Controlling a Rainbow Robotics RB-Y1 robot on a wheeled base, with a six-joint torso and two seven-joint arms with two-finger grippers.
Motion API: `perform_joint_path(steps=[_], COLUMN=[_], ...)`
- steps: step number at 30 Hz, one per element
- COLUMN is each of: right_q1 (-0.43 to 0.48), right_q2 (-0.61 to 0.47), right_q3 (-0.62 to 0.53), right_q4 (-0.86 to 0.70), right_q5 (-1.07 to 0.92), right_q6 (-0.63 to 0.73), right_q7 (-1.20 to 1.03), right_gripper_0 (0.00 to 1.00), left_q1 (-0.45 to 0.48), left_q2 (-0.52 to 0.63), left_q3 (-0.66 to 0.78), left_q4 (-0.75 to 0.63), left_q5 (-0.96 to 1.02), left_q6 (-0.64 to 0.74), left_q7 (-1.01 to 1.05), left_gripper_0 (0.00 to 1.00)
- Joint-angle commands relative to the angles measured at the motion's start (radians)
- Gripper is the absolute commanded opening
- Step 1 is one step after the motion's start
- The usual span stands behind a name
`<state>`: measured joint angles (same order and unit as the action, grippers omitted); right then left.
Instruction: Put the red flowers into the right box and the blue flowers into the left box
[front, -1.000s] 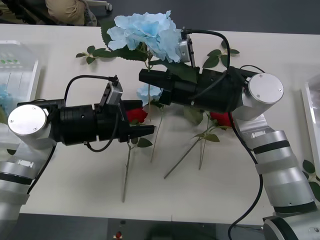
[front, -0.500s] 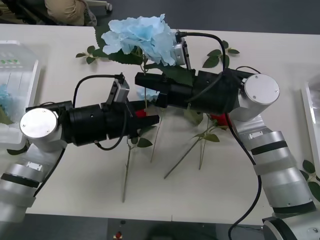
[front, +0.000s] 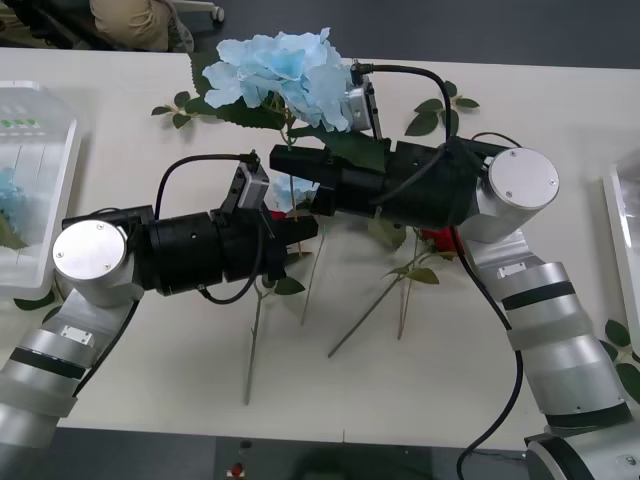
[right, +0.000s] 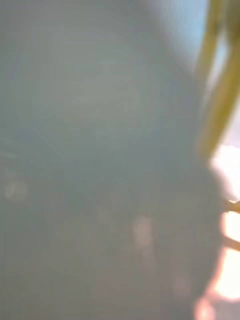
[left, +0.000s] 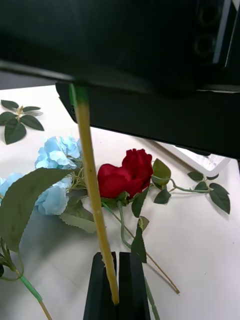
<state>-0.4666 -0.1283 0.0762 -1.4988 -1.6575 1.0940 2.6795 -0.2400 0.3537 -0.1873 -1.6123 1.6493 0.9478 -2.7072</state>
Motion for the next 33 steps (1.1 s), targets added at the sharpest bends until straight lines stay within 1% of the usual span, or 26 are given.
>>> perform_joint_path(steps=[1,2,3,4,5,6,8,11,13,16,19,20,21,23,25,26,27,29,30,31,32,33], right_q1=[-0.020,-0.021,-0.023,-0.027,-0.032,-0.038,-0.050,-0.067,-0.070,-0.070,-0.070,-0.070,-0.070,-0.070,-0.070,-0.070,-0.070,-0.070,-0.070,-0.069,-0.064,-0.063], right_q2=[-0.002,-0.002,-0.002,-0.004,-0.004,-0.004,-0.002,-0.004,-0.002,-0.004,-0.004,-0.005,-0.005,-0.010,-0.025,-0.045,-0.062,-0.131,-0.178,-0.202,-0.257,-0.277], right_q3=[-0.004,-0.004,-0.004,-0.004,-0.004,-0.009,-0.019,-0.030,-0.030,-0.030,-0.032,-0.032,-0.032,-0.035,-0.038,-0.036,-0.033,-0.013,0.002,0.010,0.023,0.030], right_q4=[-0.018,-0.018,-0.017,-0.017,-0.018,-0.018,-0.017,-0.018,-0.018,-0.018,-0.018,-0.018,-0.018,-0.018,-0.018,-0.018,-0.018,-0.018,-0.018,-0.018,-0.018,-0.018], right_q5=[-0.008,-0.007,-0.005,0.002,0.019,0.044,0.074,0.091,0.091,0.091,0.091,0.091,0.091,0.091,0.093,0.094,0.094,0.085,0.078,0.073,0.065,0.059], right_q6=[0.004,0.003,0.004,0.007,0.017,0.024,0.041,0.061,0.066,0.070,0.076,0.076,0.078,0.090,0.106,0.121,0.132,0.170,0.201,0.219,0.259,0.273], right_q7=[0.026,0.026,0.026,0.026,0.026,0.026,0.026,0.026,0.026,0.026,0.026,0.026,0.026,0.026,0.026,0.026,0.026,0.014,-0.036,-0.067,-0.128,-0.152], right_gripper_0=[0.00,0.12,0.37,0.54,0.66,0.74,0.82,0.89,0.90,0.91,0.92,0.93,0.92,0.92,0.93,0.92,0.92,0.92,0.92,0.92,0.92,0.92], left_q1=[-0.027,-0.027,-0.027,-0.027,-0.027,-0.027,-0.027,-0.027,-0.027,-0.025,-0.012,-0.001,0.004,0.028,0.048,0.065,0.070,0.087,0.097,0.105,0.114,0.114], left_q2=[-0.018,-0.016,-0.015,-0.012,-0.009,-0.004,0.005,0.027,0.051,0.125,0.255,0.326,0.357,0.479,0.579,0.650,0.688,0.803,0.866,0.895,0.949,0.966], left_q3=[0.011,0.011,0.012,0.014,0.015,0.015,0.015,0.017,0.020,0.023,0.023,0.023,0.025,0.034,0.043,0.055,0.061,0.080,0.098,0.111,0.132,0.140], left_q4=[-0.028,-0.028,-0.028,-0.028,-0.028,-0.028,-0.028,-0.028,-0.028,-0.028,-0.028,-0.028,-0.028,-0.028,-0.028,-0.028,-0.028,-0.028,-0.023,-0.018,0.009,0.023], left_q5=[0.009,0.009,0.010,0.012,0.017,0.021,0.033,0.047,0.052,0.055,0.060,0.086,0.101,0.167,0.227,0.254,0.265,0.291,0.291,0.288,0.268,0.257], left_q6=[-0.011,-0.011,-0.011,-0.011,-0.011,-0.011,-0.011,-0.011,-0.011,-0.009,-0.009,-0.009,-0.009,-0.009,-0.008,-0.006,-0.006,-0.006,-0.008,-0.006,-0.003,-0.001], left_q7=[0.002,0.002,0.002,0.002,0.002,0.002,0.002,0.002,0.002,0.002,0.002,0.002,0.002,0.002,0.002,0.002,0.002,0.002,0.002,0.002,0.002,0.002], left_gripper_0=[0.00,0.00,0.00,0.00,0.00,0.00,0.00,0.00,0.00,0.00,0.00,0.00,0.00,0.00,0.00,0.00,0.00,0.00,0.00,0.00,0.00,0.00])
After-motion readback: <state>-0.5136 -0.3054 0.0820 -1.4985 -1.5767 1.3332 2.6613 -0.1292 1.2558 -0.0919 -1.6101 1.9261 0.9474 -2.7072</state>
